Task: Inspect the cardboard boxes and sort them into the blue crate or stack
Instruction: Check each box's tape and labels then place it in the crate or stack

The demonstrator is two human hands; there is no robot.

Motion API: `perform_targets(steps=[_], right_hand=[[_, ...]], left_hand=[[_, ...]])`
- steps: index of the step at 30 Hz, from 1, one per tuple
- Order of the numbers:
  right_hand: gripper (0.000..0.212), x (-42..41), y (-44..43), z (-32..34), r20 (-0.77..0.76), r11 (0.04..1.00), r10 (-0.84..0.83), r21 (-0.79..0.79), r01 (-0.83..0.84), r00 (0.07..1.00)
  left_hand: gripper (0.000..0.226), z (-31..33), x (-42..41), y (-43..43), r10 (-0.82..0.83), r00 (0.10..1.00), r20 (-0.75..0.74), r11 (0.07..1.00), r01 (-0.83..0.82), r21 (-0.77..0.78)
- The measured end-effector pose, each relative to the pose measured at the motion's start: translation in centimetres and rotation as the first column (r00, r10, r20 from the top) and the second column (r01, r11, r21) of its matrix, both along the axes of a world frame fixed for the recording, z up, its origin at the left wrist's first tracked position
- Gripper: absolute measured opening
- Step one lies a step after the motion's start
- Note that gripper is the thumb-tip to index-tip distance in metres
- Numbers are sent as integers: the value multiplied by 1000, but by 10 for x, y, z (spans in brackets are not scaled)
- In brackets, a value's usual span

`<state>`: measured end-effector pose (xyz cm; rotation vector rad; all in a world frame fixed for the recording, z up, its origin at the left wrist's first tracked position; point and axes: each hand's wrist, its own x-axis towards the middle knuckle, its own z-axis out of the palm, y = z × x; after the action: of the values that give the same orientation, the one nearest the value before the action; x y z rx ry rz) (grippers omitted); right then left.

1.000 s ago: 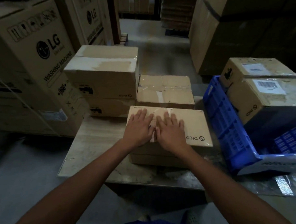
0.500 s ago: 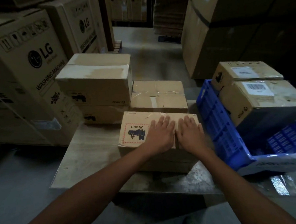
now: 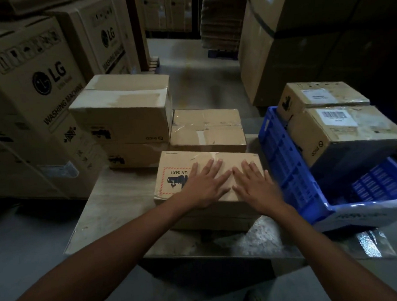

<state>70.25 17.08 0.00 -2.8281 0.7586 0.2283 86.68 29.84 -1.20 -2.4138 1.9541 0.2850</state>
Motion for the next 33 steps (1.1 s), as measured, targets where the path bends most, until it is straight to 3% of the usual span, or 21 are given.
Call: perform_targets(steps=[4, 7, 9, 11, 12, 14, 15, 19, 23, 27, 33], right_hand=[[64, 8, -5, 2, 86, 992, -68, 115, 58, 994], [60, 17, -4, 0, 294, 911, -360, 317, 265, 885], [54, 22, -3, 5, 384, 771, -596, 519, 369, 705], [43, 28, -5, 15, 339, 611, -748, 688, 393, 570], [37, 30, -7, 18, 314, 566, -780, 724, 395, 541], [34, 32, -8, 19, 298, 513, -822, 757, 404, 486], [46, 33, -7, 19, 303, 497, -841, 760, 419, 449], [64, 31, -3, 28, 405, 497, -868, 699, 514, 288], [42, 25, 0, 32, 447, 487, -869, 704, 517, 209], [30, 5, 19, -5, 378, 438, -899, 741, 509, 223], [27, -18, 68, -70, 314, 379, -924, 687, 620, 217]], left_hand=[[71, 0, 7, -1, 56, 997, -51, 997, -58, -41], [72, -1, 27, 7, 338, 938, -77, 921, -347, -178], [71, 5, 46, 11, 559, 816, -149, 781, -578, -235], [71, 13, 65, 13, 680, 638, -361, 633, -759, -149], [70, 15, 73, 12, 690, 559, -459, 590, -802, -90], [64, 17, 82, 12, 666, 482, -569, 560, -827, -45], [61, 18, 83, 13, 653, 466, -597, 544, -837, -58], [52, 27, 75, 21, 649, 456, -609, 421, -882, -212], [34, 29, 54, 36, 578, 491, -651, 339, -871, -356], [19, -13, 29, 63, 557, 527, -641, 354, -850, -391], [31, -88, -11, 118, 513, 557, -653, 456, -821, -343]])
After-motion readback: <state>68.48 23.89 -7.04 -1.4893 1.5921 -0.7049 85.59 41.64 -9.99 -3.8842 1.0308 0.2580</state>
